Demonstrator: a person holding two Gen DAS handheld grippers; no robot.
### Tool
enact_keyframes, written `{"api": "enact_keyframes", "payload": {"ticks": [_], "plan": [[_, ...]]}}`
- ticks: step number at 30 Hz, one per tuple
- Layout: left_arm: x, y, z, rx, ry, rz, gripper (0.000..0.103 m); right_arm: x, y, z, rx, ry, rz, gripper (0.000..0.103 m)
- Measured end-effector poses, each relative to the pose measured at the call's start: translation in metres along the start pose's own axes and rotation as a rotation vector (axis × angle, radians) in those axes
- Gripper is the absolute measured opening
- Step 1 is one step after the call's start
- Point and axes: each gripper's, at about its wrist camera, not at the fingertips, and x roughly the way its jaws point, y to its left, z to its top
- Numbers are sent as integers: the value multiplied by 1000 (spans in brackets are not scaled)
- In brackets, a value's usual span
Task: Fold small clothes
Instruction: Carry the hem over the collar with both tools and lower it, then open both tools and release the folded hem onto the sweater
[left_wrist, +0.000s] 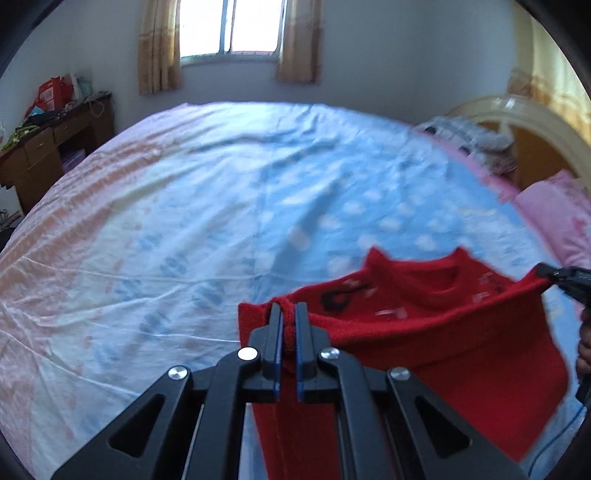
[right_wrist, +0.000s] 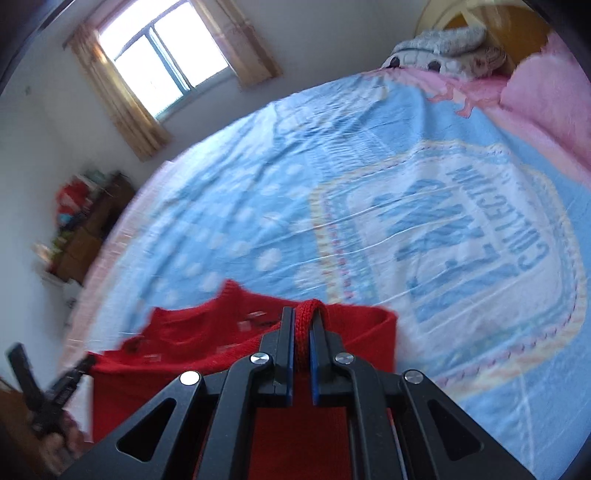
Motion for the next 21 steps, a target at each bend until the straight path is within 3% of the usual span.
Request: {"api": "enact_keyframes", "payload": {"ticks": [2,4,6,7,8,10,13,16,17,19,21], "plan": [[9,-1,-4,13,11,20,6,8,-4,-1,5,27,2,6],[12,1,-6,-1,22,20,14,1,-5,-2,2,-4,-5,13],[4,5,-5,-34,25,1,17,-13,-5,-5,-13,-44,-30,65],[-2,8,-5,-48,14,-2,25,-22,-3,-7,-25,-73,-30,69],[-8,10,-5,-58,-1,8,31,-27,1,-9,-43,-85,-32,69],[-25,16,-7,-85,-47,21,56,-38,15,-15,-117,-82,-40,68],[-46,21,-16,-90,-91,20,61,-38,44,-30,-242,10,7,64],[-52,14,-29,-58,-72,22,67,-3,72,-47,-345,242,28,61],[-51,11,-33,-47,-56,28,67,11,79,-50,-355,288,27,53],[-50,3,-39,-35,-42,53,67,30,91,-47,-389,283,-31,53],[-50,-1,-43,-28,-41,54,67,33,94,-28,-371,159,-107,53]]}}
